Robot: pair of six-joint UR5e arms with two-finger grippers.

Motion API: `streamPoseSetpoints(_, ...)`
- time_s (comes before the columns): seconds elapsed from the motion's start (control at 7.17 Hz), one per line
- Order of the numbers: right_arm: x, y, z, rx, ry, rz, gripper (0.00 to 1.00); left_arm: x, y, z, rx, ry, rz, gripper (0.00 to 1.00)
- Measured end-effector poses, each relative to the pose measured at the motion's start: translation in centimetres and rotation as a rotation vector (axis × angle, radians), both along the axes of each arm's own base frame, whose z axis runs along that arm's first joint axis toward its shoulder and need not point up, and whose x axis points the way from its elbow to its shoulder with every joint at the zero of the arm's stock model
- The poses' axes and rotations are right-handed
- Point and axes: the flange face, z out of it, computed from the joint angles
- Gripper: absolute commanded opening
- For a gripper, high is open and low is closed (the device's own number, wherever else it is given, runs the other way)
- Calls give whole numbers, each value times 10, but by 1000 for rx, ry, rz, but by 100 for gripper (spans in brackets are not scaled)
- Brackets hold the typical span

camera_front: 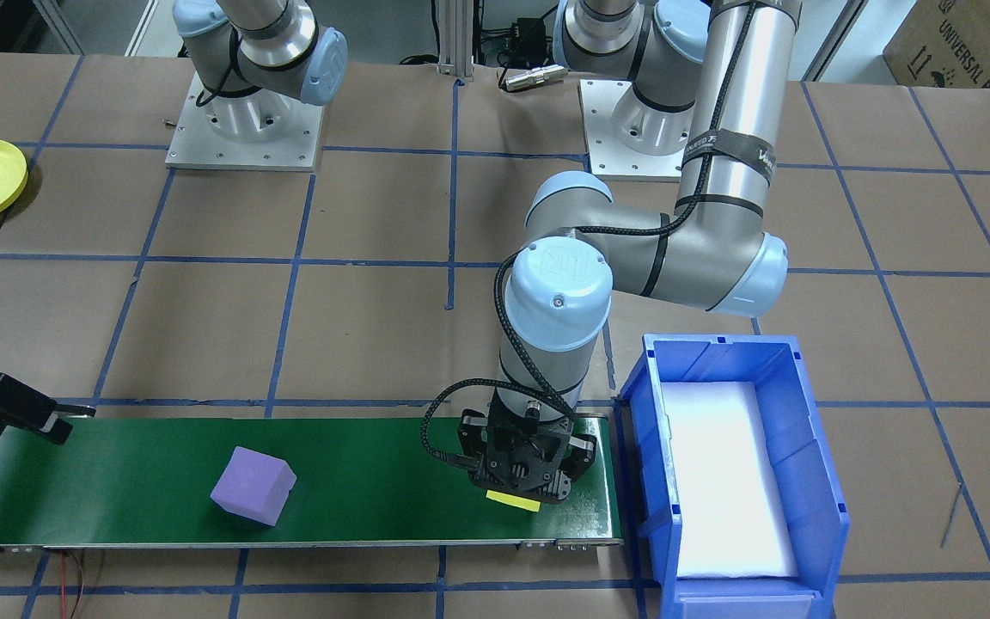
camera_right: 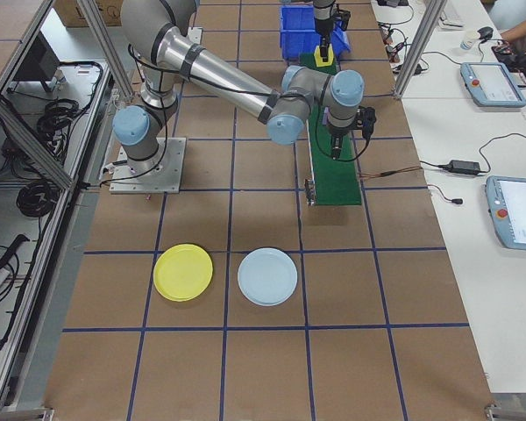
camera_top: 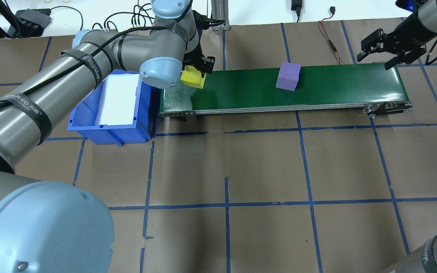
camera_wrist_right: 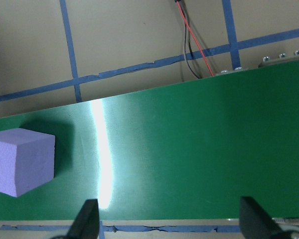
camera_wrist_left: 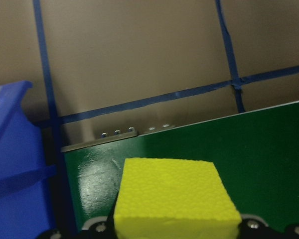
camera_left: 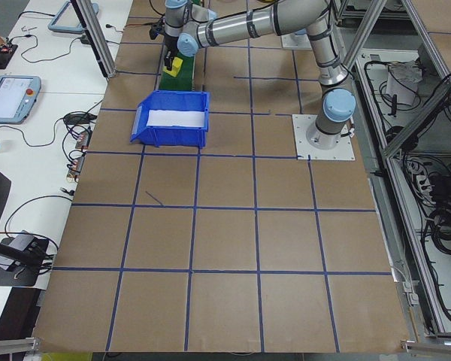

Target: Move block left to right into plate

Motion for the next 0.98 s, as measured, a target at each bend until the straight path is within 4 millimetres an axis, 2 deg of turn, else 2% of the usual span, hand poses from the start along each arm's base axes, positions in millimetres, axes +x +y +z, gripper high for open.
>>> streamPoseSetpoints(0.28,0,-2,2,0,-7,-20,100,-1,6,-7,20,4,15,100)
streamPoseSetpoints(0.42,-1,-3,-2,11,-13,-39,100,-2,9,1,14,7,14,100)
streamPoseSetpoints(0.56,0,-5,-5,14,-28,-48,100,-2,16,28,-12,15,9,100)
streamPoseSetpoints(0.7,2,-7,-7,9,-54,-52,100,1,34,74,-31,20,3,100)
streamPoseSetpoints(0.98,3,-8,-11,6,-72,-53,100,23,98,174,0,11,9,100)
